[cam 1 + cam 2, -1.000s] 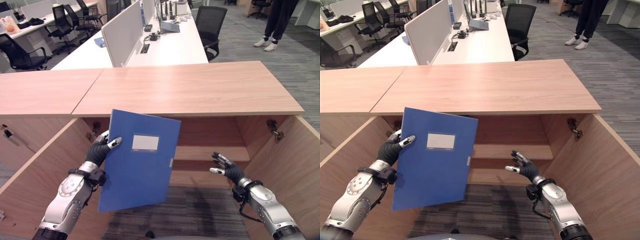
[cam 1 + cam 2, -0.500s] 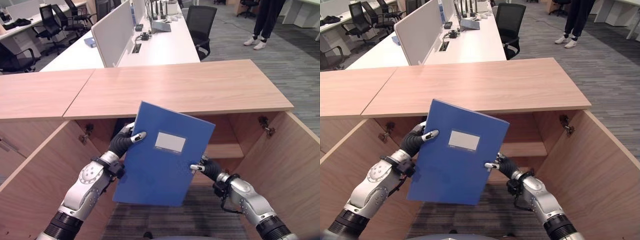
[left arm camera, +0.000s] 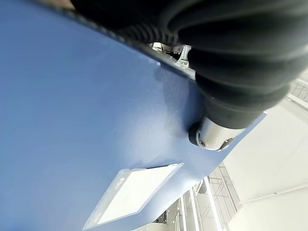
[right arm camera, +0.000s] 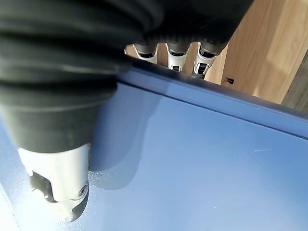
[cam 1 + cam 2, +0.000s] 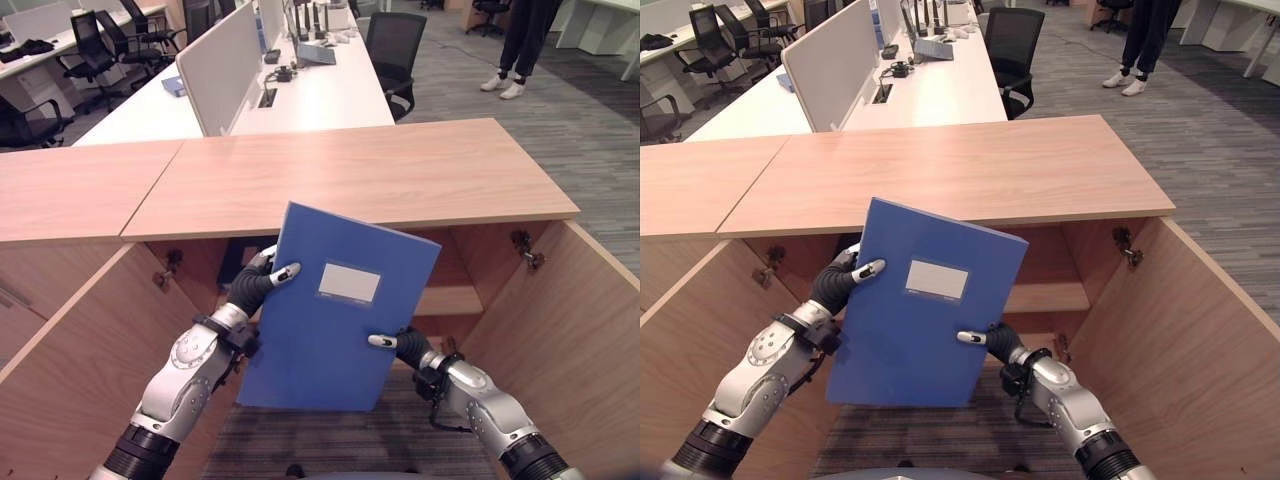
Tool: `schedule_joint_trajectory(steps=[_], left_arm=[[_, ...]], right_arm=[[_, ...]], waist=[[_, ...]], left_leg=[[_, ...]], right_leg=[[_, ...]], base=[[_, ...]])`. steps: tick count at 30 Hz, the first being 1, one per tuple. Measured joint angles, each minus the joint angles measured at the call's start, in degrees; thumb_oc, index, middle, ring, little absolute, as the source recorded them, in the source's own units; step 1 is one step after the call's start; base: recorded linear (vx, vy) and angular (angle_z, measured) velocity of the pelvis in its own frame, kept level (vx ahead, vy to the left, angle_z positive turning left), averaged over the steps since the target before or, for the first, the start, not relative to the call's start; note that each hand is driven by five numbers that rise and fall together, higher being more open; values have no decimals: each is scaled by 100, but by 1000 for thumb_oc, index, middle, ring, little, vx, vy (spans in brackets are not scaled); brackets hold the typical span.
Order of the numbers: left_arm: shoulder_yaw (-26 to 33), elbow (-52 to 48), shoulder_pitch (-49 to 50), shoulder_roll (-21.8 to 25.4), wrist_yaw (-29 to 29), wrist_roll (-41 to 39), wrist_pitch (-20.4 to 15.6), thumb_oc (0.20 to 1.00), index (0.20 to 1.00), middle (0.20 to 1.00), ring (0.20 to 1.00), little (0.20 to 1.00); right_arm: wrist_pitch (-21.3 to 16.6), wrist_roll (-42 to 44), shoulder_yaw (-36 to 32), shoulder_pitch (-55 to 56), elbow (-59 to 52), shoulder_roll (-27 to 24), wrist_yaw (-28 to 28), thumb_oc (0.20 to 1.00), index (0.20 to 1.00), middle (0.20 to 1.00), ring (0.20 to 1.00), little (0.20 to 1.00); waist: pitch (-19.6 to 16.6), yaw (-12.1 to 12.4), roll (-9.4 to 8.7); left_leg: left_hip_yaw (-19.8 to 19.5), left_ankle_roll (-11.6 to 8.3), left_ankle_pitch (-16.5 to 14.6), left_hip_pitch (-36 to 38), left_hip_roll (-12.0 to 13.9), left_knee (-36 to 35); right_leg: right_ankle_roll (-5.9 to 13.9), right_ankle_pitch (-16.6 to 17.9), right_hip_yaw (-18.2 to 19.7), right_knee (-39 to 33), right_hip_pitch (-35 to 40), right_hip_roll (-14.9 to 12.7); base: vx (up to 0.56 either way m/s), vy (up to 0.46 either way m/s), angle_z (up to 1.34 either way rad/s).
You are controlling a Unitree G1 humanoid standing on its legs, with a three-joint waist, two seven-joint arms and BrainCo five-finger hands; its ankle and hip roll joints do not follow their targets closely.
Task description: Put the empty folder in the office cabinet
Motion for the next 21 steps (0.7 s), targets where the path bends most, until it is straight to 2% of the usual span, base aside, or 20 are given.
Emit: schedule_joint_trajectory(steps=[10,11,12,13,16,18,21], left_arm=[[94,163,50,-152,57,-59,23,200,200,200,200,200],[111,167,88,-172,57,-84,23,241,241,241,241,241],[128,180,142,-189,57,-89,23,639,639,639,639,639],[195,256,344,-221,55,-36,41,1000,1000,1000,1000,1000],[261,410,573,-233,48,297,149,1000,1000,1000,1000,1000],[330,682,776,-312,27,958,198,1000,1000,1000,1000,1000],[381,884,1094,-359,18,1249,215,1000,1000,1000,1000,1000]], right_arm=[[29,376,-45,0,-4,-78,59,200,200,200,200,200],[27,375,-44,1,-4,-82,86,200,200,200,200,200],[27,369,-54,6,2,-95,110,200,200,200,200,200],[22,343,-142,41,61,-99,188,200,200,200,200,200],[7,146,-270,63,233,-111,193,200,200,200,200,200],[-12,-448,-581,164,582,-66,178,200,200,200,200,200],[-18,-661,-716,310,863,53,149,200,200,200,200,200]], waist=[[-3,24,-8],[-3,21,-8],[-3,22,-9],[-3,27,-9],[5,54,-24],[-35,138,-58],[-86,165,-100]], left_leg=[[-11,0,0,-7,0,-1],[-11,0,0,-7,0,-1],[-15,0,0,-10,0,-1],[-31,0,-4,-31,0,-1],[-70,3,-14,-86,0,-2],[-119,16,-44,-117,-1,-2],[-181,27,-45,-213,5,-2]], right_leg=[[-8,7,-8,0,3,2],[-8,7,-9,0,3,1],[-8,6,-13,0,3,1],[-4,1,-25,0,9,1],[8,-12,-70,2,1,3],[-4,-30,-115,1,-9,-6],[-19,-40,-144,1,-80,-19]], base=[[0,0,0],[0,0,0],[31,2,2],[26,-1,4],[19,-11,8],[18,-5,10],[2,2,7]])
